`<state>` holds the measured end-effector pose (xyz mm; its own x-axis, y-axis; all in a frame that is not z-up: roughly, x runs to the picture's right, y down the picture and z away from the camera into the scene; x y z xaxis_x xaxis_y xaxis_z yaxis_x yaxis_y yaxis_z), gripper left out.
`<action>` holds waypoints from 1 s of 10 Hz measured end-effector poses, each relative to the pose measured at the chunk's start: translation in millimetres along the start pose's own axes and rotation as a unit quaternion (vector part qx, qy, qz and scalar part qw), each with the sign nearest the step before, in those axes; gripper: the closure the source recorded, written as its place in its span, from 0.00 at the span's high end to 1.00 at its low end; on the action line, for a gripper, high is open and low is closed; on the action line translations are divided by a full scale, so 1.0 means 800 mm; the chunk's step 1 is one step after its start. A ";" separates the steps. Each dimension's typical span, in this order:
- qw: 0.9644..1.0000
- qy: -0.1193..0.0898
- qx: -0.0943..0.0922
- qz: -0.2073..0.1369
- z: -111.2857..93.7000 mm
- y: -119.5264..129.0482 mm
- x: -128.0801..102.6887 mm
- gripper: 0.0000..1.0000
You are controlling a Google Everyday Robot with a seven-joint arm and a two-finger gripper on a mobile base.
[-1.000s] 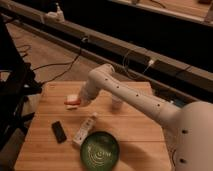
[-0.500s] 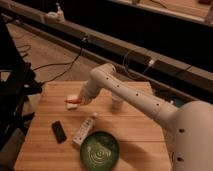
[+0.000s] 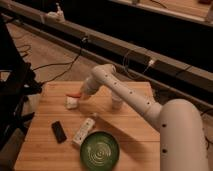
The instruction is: Place the pepper on the white sponge
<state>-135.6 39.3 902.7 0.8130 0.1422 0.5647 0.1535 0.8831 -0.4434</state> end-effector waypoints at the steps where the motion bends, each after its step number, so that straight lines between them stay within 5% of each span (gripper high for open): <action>1: 1.000 -0.001 -0.003 0.001 0.015 -0.007 0.001 0.00; 4: 1.000 -0.004 -0.024 0.003 0.055 -0.013 0.001 0.04; 10: 0.999 -0.007 -0.048 0.003 0.083 -0.021 -0.001 0.66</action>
<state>-175.7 53.8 956.0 0.8064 0.1547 0.5707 0.2012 0.8358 -0.5109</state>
